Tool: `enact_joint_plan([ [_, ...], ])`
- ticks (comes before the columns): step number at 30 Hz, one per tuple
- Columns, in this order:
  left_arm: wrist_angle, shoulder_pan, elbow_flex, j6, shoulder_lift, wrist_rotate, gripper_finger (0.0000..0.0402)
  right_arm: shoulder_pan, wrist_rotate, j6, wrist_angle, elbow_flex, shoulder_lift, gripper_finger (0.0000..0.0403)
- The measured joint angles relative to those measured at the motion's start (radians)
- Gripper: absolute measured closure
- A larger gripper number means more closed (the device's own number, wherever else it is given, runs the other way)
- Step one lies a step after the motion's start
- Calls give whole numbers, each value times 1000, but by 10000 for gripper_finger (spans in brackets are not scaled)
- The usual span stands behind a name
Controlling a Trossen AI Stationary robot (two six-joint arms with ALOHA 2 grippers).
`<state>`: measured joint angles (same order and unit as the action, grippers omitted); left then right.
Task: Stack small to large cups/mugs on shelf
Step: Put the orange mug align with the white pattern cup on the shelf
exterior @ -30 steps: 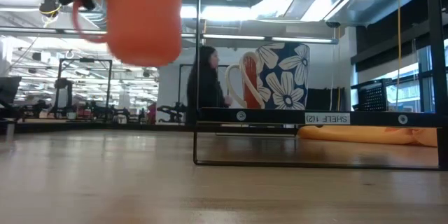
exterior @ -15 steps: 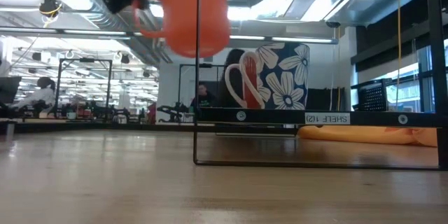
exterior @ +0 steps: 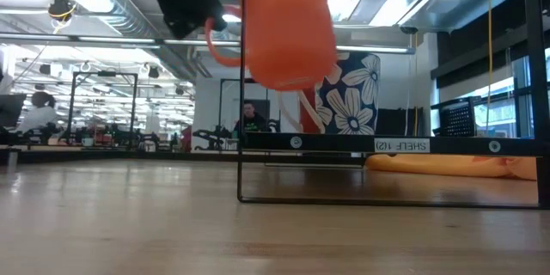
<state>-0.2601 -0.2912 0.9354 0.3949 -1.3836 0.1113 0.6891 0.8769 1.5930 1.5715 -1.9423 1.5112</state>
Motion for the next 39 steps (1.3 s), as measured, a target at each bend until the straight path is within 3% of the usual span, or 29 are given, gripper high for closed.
enact_joint_plan([
  [7, 4, 25, 137, -87, -88, -10, 346, -23, -10, -22, 0, 0, -17, 298],
  [16, -161, 37, 319, -140, -250, -31, 346, -45, -40, -55, 0, 1, -16, 298],
  [24, -149, 33, 384, -117, -298, -30, 346, -45, -40, -76, -1, 2, -16, 298],
  [39, -133, 36, 385, -110, -364, -29, 346, -46, -34, -79, -1, 2, -16, 298],
])
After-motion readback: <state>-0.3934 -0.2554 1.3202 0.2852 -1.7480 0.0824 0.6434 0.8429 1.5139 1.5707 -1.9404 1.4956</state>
